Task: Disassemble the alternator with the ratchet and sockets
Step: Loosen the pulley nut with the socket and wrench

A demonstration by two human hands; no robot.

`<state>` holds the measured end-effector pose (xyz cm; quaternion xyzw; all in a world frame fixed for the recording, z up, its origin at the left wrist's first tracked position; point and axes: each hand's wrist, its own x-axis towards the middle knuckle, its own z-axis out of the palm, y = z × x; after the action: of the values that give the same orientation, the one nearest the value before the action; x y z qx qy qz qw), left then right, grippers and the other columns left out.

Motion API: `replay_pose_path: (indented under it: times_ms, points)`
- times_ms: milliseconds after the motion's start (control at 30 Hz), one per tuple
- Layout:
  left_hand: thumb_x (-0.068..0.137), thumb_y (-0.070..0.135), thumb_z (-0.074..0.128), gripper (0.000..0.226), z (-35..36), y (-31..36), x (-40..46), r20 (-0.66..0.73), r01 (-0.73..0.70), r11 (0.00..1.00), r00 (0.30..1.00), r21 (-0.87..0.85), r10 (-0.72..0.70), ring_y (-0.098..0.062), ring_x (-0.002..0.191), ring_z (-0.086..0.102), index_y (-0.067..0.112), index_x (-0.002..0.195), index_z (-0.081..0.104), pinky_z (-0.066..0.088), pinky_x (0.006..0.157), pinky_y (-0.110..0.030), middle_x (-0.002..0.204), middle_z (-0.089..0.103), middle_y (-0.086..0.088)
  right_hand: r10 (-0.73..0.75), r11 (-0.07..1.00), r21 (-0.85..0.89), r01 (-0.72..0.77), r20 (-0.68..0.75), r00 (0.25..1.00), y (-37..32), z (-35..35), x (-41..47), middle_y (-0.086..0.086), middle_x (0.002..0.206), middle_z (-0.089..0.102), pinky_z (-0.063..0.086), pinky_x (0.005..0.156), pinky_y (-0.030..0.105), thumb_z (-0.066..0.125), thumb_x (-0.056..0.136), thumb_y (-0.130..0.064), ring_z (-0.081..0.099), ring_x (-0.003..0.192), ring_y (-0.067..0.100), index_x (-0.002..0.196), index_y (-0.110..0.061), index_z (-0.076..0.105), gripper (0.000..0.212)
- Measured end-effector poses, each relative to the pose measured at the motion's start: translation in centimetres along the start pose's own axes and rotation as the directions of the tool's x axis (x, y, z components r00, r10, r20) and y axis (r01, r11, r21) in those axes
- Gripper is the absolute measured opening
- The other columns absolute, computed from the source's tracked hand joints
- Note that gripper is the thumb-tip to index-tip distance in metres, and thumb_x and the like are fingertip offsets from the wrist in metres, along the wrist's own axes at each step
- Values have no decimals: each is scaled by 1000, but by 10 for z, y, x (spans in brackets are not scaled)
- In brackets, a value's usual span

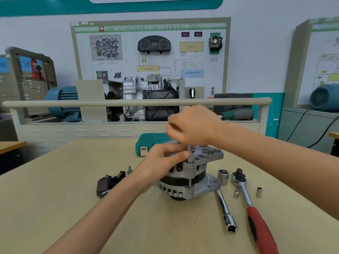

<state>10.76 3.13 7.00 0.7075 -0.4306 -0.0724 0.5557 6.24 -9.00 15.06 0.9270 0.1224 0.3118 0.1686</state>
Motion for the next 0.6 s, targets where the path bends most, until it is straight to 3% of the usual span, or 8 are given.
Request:
replay_pose_path:
  times_ms: [100,167,267,333,400,500,600]
  points:
    - [92,24,59,20,4,2,2,30,-19,999,999,41,17,12,102,58,32,107,70,42,87,-7,106,68,25,-5,974,225,23,-80,997,8,1,-9,-9,44,32,26,46,29,44,95,-25,32,41,7,56,-21,35,40]
    - [91,21,61,19,2,4,4,52,-16,1000,998,-2,16,8,101,61,28,106,70,44,87,-7,103,71,18,20,970,245,0,-79,997,6,0,-11,-9,45,34,26,45,28,45,94,-24,35,42,8,59,-17,40,36]
    - [81,18,72,15,2,4,7,-34,6,999,999,-36,-8,0,91,67,23,95,72,48,87,-16,88,75,10,147,987,61,-148,28,989,-7,-1,-4,-3,53,38,29,46,27,41,92,-26,41,49,17,60,-13,41,35]
    - [73,19,78,11,7,3,10,-126,2,1000,992,-15,-4,0,74,66,22,79,68,50,75,-14,69,71,11,315,945,-113,-307,61,947,-17,0,3,1,58,36,36,48,26,41,92,-22,42,51,18,61,-11,39,33]
    - [71,20,77,14,10,3,9,-168,-7,1000,986,21,10,3,64,60,23,72,64,48,64,-10,59,64,15,354,921,-197,-336,61,933,-23,0,7,2,59,36,40,49,27,43,91,-19,44,53,19,63,-10,39,30]
    - [80,26,71,11,5,0,5,-89,1,1000,996,13,0,4,81,63,26,90,68,45,76,-14,80,70,16,268,954,-144,-264,13,963,-18,0,3,0,56,37,27,43,25,38,94,-27,37,45,16,57,-13,33,40]
    - [90,25,61,20,0,0,0,39,-17,1000,999,-17,18,6,104,60,30,108,69,43,93,-17,107,70,18,153,983,-90,-162,-92,984,-10,3,-3,-3,51,35,23,42,24,35,94,-34,35,43,16,60,-11,43,42]
